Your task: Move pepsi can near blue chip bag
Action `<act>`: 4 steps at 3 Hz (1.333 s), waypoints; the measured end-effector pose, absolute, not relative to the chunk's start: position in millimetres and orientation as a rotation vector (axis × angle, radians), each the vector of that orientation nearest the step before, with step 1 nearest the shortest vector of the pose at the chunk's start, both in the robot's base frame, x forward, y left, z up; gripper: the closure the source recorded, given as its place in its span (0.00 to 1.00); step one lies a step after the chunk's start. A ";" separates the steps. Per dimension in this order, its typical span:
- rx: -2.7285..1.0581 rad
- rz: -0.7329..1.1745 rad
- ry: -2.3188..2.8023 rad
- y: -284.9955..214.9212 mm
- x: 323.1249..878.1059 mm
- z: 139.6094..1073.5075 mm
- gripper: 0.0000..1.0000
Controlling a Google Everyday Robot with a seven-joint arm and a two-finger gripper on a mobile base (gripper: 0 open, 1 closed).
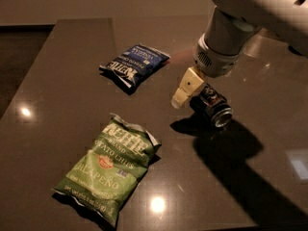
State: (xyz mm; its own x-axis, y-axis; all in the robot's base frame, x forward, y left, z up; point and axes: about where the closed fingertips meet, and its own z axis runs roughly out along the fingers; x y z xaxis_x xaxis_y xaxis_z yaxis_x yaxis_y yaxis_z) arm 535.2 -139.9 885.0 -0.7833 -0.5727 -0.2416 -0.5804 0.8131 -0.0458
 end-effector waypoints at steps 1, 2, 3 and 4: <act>-0.862 0.015 2.799 -150.5 542.6 869.0 0.00; -0.844 -0.003 2.838 -157.1 547.1 859.2 0.17; -0.855 0.001 2.867 -157.0 555.3 853.8 0.48; -0.888 0.016 2.858 -149.1 565.5 858.4 0.72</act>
Offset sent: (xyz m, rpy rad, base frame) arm 0.0172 -0.0263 -0.0374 -0.0706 0.0938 -0.0776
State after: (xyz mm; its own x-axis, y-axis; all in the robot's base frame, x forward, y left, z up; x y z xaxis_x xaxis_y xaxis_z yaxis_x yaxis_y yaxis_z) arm 565.5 -149.1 858.4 -0.8137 -0.5630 -0.1448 -0.5646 0.8247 -0.0342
